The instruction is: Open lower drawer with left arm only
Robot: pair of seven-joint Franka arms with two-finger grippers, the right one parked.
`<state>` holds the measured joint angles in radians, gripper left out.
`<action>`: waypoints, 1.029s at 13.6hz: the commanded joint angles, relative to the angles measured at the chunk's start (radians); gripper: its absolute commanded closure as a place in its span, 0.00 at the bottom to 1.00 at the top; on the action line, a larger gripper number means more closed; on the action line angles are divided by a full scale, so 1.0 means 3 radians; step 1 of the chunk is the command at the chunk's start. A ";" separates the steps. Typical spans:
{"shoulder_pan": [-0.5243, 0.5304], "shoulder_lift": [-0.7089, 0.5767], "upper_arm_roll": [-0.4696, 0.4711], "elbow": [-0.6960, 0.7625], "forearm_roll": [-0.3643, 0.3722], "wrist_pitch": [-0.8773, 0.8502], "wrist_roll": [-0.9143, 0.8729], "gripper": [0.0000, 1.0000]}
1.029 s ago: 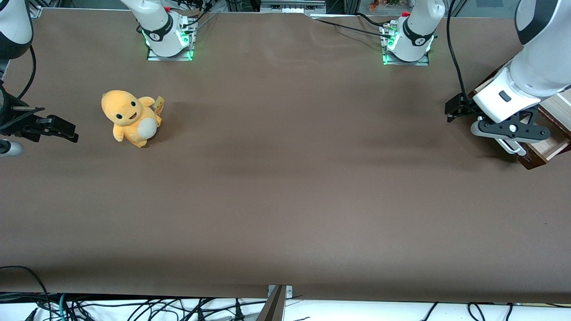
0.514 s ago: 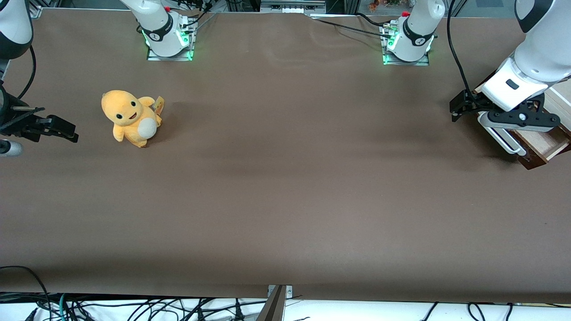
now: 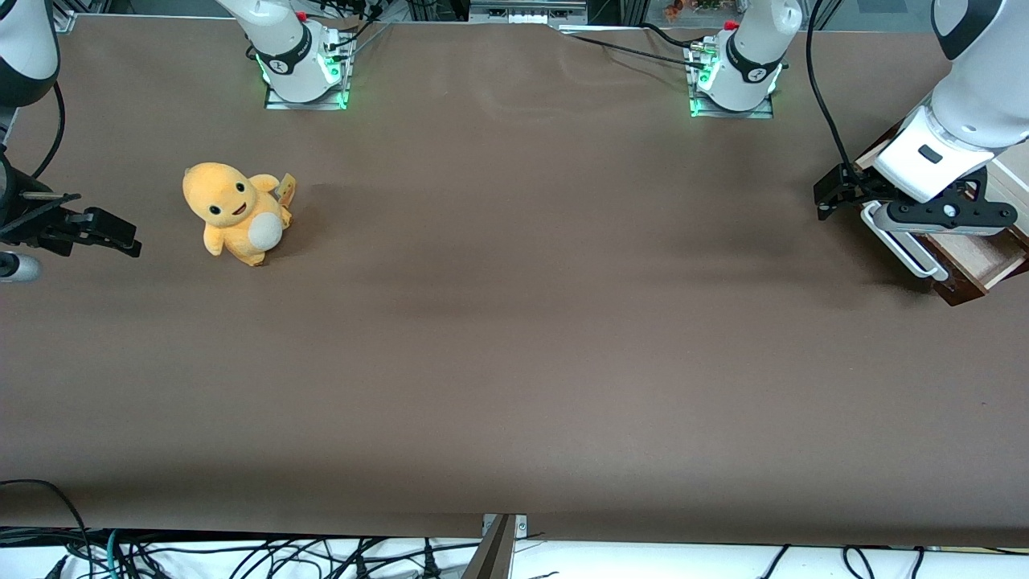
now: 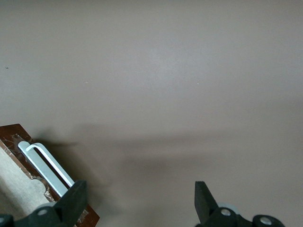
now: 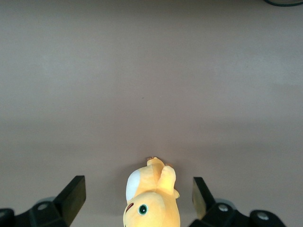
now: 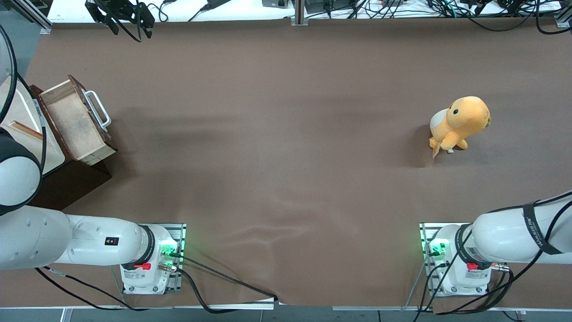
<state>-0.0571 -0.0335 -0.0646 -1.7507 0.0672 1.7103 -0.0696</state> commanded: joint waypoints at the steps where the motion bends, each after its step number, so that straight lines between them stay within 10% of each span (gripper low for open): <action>1: 0.0037 -0.0057 -0.0055 -0.0004 -0.0112 -0.0040 0.0002 0.00; 14: 0.0078 0.0025 -0.0045 0.0109 -0.0362 -0.0189 -0.0018 0.00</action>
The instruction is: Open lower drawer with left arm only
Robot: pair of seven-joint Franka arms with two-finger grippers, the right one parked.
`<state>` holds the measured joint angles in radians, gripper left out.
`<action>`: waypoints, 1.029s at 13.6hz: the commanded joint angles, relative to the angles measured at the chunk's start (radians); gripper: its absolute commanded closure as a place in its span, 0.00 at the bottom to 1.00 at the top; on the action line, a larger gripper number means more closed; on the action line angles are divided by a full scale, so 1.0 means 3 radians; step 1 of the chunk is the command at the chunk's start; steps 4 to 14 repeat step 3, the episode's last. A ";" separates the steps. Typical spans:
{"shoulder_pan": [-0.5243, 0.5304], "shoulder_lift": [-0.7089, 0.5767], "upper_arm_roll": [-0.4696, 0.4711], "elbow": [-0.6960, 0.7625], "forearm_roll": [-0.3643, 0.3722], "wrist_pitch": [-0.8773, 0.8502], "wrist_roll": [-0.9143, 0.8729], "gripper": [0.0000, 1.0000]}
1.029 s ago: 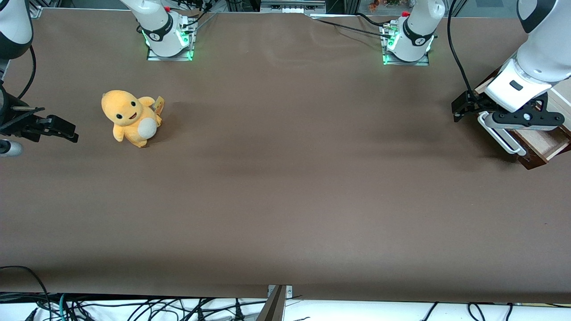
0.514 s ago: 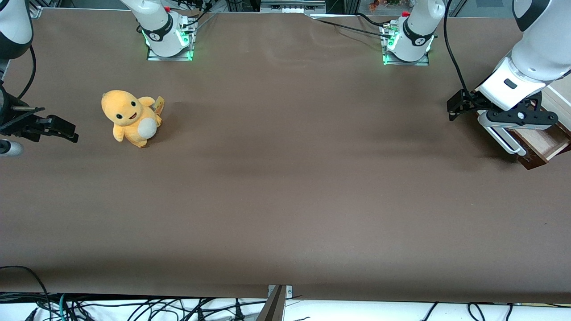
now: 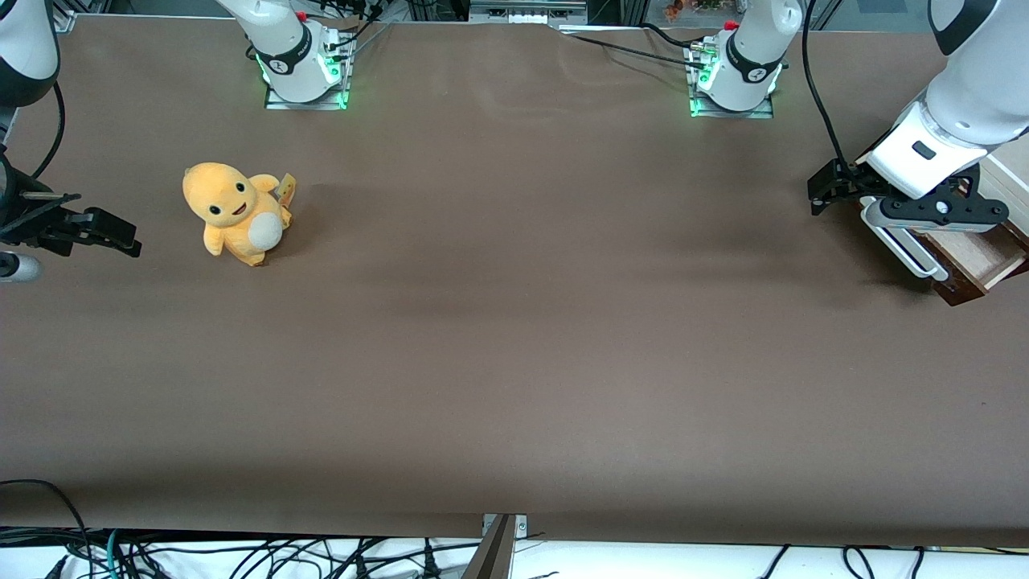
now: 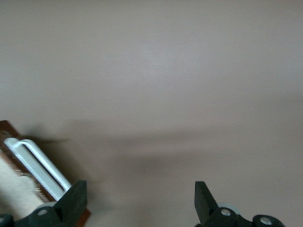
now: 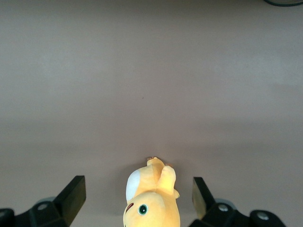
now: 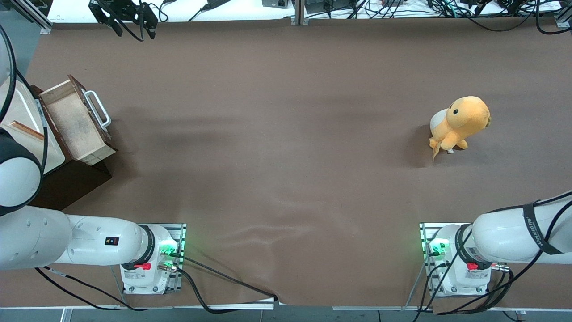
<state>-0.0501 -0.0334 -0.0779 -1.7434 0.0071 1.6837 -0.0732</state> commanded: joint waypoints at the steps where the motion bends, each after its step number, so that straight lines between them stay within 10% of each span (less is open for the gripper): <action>1: 0.0060 0.0024 -0.0001 0.0085 -0.0162 -0.0115 0.0003 0.00; 14: 0.0106 0.0024 -0.0001 0.0085 -0.0162 -0.0121 0.0029 0.00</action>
